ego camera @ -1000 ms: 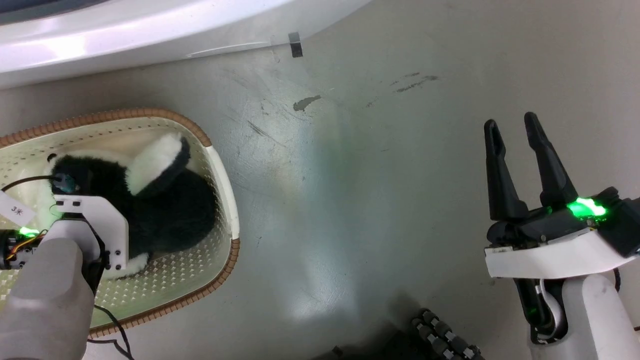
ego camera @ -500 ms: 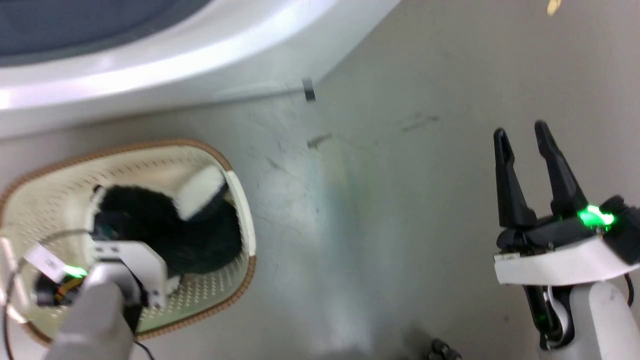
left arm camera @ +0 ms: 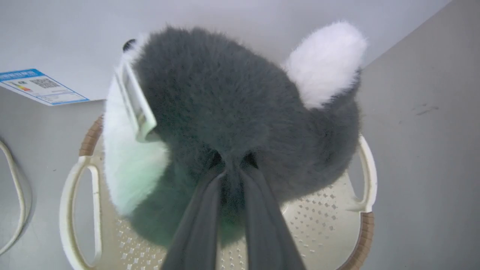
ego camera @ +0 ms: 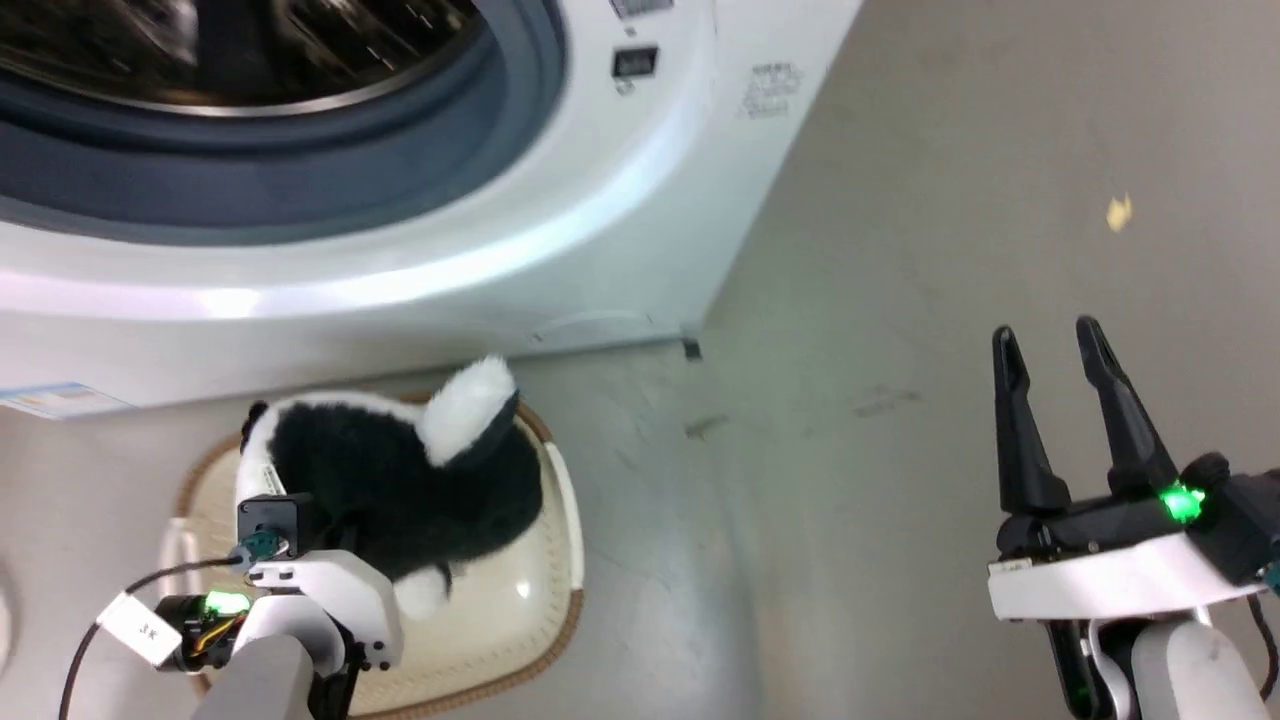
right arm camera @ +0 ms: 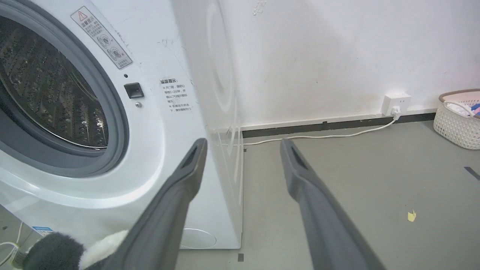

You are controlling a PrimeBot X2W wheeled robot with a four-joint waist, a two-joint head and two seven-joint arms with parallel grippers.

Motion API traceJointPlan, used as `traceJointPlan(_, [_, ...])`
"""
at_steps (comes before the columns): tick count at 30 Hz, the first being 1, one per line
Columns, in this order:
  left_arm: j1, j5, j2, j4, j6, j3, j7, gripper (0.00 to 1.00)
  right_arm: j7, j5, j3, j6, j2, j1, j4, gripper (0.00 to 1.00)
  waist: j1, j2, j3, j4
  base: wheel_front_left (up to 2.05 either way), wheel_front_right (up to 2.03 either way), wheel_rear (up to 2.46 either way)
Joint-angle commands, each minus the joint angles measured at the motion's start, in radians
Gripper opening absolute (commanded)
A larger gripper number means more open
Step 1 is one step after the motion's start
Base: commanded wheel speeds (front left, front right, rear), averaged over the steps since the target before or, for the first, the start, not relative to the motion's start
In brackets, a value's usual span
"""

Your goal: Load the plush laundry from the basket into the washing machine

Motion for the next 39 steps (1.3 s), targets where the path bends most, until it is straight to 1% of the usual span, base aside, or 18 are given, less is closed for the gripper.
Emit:
traceJointPlan(1, [0.035,0.004,-0.005,-0.055,0.006,0.013,-0.009,0.00,-0.005,-0.009,-0.005,-0.001,0.002,0.021,-0.003,1.00,0.0002,-0.0001,-0.068,0.046,0.00,0.00,0.00])
traceJointPlan(8, [0.170,0.056,-0.026,-0.317,0.011,0.046,-0.009,0.00,-0.005,-0.024,-0.017,-0.001,0.002,0.059,0.000,1.00,0.0002,-0.0001,-0.143,0.083,0.00,0.00,0.00])
traceJointPlan(14, [0.258,0.101,-0.054,-0.535,0.014,0.090,-0.009,0.00,-0.005,-0.027,-0.029,-0.001,0.002,0.079,0.000,1.00,0.0002,-0.0001,-0.180,0.095,0.00,0.00,0.00])
traceJointPlan(19, [0.296,0.134,-0.079,-0.710,0.012,0.140,-0.009,0.00,-0.005,-0.026,-0.031,-0.001,0.002,0.084,-0.009,1.00,0.0002,-0.0001,-0.178,0.090,0.00,0.00,0.00])
traceJointPlan(25, [0.265,0.158,-0.106,-0.875,0.007,0.197,-0.009,0.00,-0.005,-0.017,-0.032,-0.001,0.002,0.073,-0.021,1.00,0.0002,-0.0001,-0.129,0.068,0.00,0.00,0.00])
traceJointPlan(30, [0.155,0.152,-0.106,-0.945,-0.002,0.252,-0.009,0.00,-0.005,-0.008,-0.022,-0.001,0.002,0.048,-0.027,1.00,0.0002,-0.0001,-0.060,0.033,0.00,0.00,0.00])
traceJointPlan(34, [0.020,0.157,-0.060,-0.927,-0.014,0.295,-0.009,0.00,-0.005,0.016,-0.031,-0.001,0.002,0.019,-0.033,1.00,0.0002,-0.0001,0.009,-0.005,0.00,0.00,0.00])
traceJointPlan(37, [-0.093,0.161,-0.020,-0.866,-0.014,0.313,-0.006,0.00,-0.005,0.029,-0.027,-0.001,0.002,0.001,-0.035,1.00,0.0002,-0.0001,0.062,-0.033,0.00,0.00,0.00])
traceJointPlan(38, [-0.181,0.159,0.006,-0.821,-0.014,0.321,0.014,0.00,-0.005,0.038,-0.023,-0.001,0.002,-0.013,-0.037,1.00,0.0002,-0.0001,0.102,-0.049,0.00,0.00,0.00])
traceJointPlan(39, [-0.226,0.163,0.024,-0.798,-0.013,0.324,0.028,0.00,-0.005,0.043,-0.021,-0.001,0.002,-0.020,-0.036,1.00,0.0002,-0.0001,0.121,-0.058,0.00,0.00,0.00])
